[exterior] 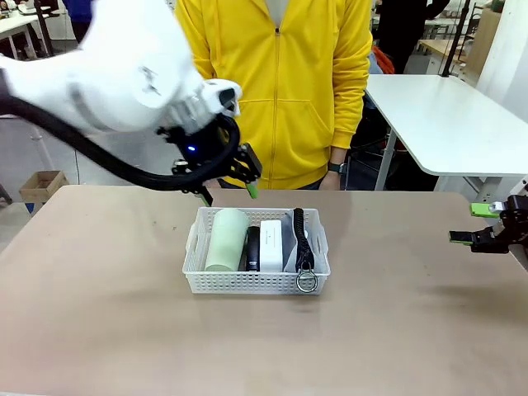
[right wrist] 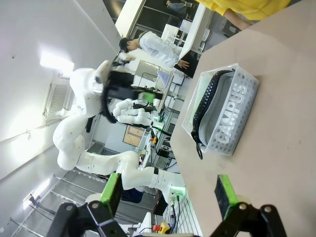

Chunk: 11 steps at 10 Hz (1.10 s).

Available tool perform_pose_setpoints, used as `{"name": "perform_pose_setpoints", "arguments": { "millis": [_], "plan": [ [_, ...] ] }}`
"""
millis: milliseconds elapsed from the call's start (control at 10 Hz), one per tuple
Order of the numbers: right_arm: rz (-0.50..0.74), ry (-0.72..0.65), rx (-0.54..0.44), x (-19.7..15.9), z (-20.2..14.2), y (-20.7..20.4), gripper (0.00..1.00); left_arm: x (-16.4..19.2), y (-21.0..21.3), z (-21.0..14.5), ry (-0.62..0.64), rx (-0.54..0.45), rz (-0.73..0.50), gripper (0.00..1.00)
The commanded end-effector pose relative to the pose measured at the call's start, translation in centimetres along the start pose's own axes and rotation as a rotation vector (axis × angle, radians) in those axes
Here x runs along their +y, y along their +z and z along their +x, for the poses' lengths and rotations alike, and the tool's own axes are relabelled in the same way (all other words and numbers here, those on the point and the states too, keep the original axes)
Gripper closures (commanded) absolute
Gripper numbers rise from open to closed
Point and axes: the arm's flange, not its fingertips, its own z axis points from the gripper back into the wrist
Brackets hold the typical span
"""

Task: Efficiently arrange items inside the basket to fit them all.
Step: Pick up the Reusable plastic cup and place it inside the Organizing basket.

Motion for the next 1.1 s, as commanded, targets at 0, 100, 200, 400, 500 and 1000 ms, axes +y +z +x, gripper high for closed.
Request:
{"name": "perform_pose_setpoints", "arguments": {
  "millis": [0,100,200,400,500,1000],
  "plan": [
    [0.004,0.014,-0.005,0.2,-0.2,-0.1,0.00,6.7,5.1,-5.7,-0.113,0.055,-0.243,0.00],
    [0.004,0.014,-0.005,0.2,-0.2,-0.1,0.00,10.0,7.6,-7.5,-0.118,0.024,-0.359,0.00],
    [0.004,0.014,-0.005,0.2,-0.2,-0.1,0.00,13.5,9.3,-9.4,-0.178,0.019,-0.513,0.00],
    [0.004,0.014,-0.005,0.2,-0.2,-0.1,0.00,19.1,8.8,-12.5,-0.250,-0.013,-0.734,0.00],
    [0.004,0.014,-0.005,0.2,-0.2,-0.1,0.00,22.3,8.6,-14.0,-0.194,-0.123,-0.854,0.00],
    [0.004,0.014,-0.005,0.2,-0.2,-0.1,0.00,35.9,4.4,-21.3,-0.046,-0.364,-1.135,0.00]
  ]
}}
